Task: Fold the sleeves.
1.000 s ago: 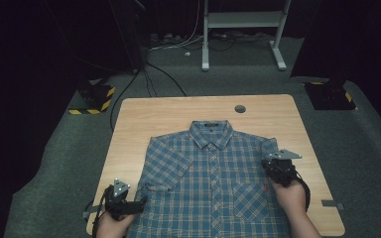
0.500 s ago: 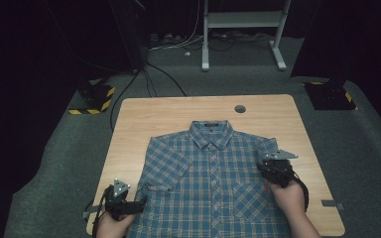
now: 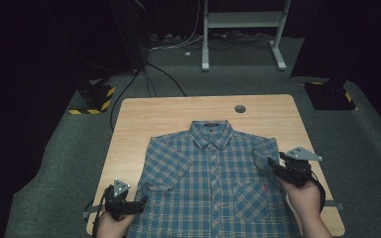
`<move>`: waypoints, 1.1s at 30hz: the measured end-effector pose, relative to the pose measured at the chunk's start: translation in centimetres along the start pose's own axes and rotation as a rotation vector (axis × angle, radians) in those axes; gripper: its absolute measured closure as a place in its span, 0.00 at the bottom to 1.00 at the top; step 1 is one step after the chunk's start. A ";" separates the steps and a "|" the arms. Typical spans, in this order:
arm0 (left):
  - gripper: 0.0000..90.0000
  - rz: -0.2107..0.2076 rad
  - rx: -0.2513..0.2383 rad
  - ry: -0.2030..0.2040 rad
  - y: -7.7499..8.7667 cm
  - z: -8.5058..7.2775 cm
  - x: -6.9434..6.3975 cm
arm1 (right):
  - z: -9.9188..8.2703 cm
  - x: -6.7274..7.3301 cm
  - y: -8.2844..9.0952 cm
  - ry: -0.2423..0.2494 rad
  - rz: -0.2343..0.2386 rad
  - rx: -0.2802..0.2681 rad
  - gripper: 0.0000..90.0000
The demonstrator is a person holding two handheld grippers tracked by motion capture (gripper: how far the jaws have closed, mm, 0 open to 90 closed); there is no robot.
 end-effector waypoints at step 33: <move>0.00 0.000 0.000 0.000 0.0 0.0 0.0 | -1.0 5.7 0.0 -0.013 0.170 -0.100 0.60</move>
Point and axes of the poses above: each handheld gripper's, and its own axes: y roughly backward along the jaws, z roughly out of its top, x roughly to its left, the point moved 9 cm from there along -y, roughly forward along the jaws, and after that the axes turned 15 degrees about z, right-handed, at the moved point
